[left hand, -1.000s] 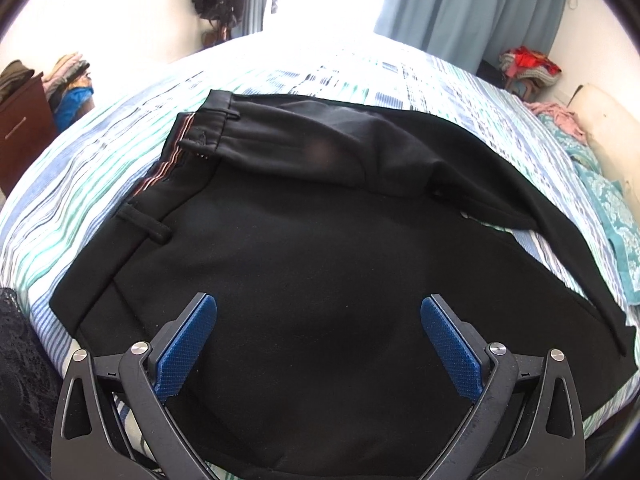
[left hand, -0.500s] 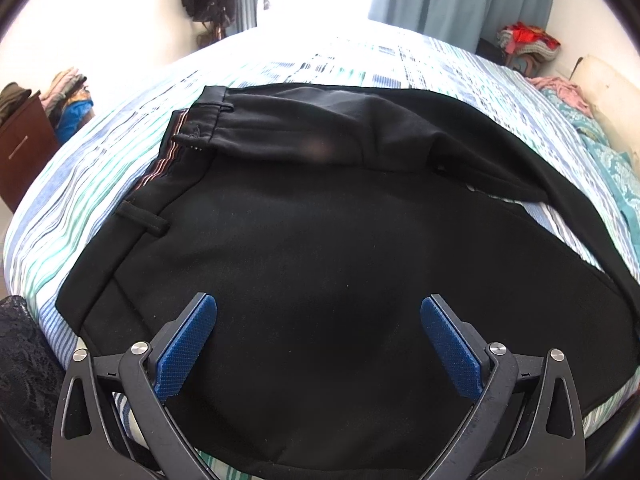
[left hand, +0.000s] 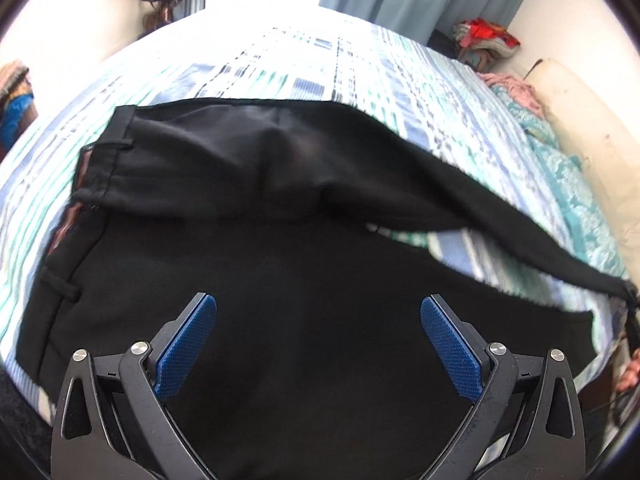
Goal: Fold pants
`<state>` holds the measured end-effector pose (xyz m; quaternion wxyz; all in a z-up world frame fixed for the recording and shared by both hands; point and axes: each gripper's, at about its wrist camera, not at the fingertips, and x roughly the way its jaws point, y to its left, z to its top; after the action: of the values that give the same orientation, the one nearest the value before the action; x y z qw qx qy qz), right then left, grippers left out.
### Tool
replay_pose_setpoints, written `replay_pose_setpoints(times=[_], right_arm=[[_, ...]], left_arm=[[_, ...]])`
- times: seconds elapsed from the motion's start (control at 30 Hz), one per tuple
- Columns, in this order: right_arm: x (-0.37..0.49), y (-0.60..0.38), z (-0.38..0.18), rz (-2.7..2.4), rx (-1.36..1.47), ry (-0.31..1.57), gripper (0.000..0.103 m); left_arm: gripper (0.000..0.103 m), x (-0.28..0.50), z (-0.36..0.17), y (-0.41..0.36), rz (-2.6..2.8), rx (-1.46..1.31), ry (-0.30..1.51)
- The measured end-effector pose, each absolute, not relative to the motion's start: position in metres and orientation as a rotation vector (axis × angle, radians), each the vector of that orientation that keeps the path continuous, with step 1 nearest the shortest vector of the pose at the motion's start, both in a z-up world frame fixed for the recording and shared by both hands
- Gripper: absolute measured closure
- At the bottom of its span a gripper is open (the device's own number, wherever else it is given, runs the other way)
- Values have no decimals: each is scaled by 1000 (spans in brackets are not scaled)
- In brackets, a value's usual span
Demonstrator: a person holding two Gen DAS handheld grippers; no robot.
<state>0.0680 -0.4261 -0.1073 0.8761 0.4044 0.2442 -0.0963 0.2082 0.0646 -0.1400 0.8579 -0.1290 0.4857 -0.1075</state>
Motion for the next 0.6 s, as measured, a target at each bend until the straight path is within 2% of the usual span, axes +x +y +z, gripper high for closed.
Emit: replay_pose_setpoints(times=[0.17,0.33,0.5,0.57,0.6], right_arm=[[68,-406,-44,-86,711,462,94],[49,-384,-12,19,688,417,94],[16,-375,10,119,703,370,95],[4,-377,16,136,713,357,95],[-2,-379,18,143,726,351,95]], left_arm=[[1,305,-127,62,-338,-597,1094],[1,376,-142,36,-307,-643,1181],[2,399,-162,30,-224,-644,1226],[8,397,-169,34,-210,-649,1228],[38,398,-172,38,-219,-663,1222]])
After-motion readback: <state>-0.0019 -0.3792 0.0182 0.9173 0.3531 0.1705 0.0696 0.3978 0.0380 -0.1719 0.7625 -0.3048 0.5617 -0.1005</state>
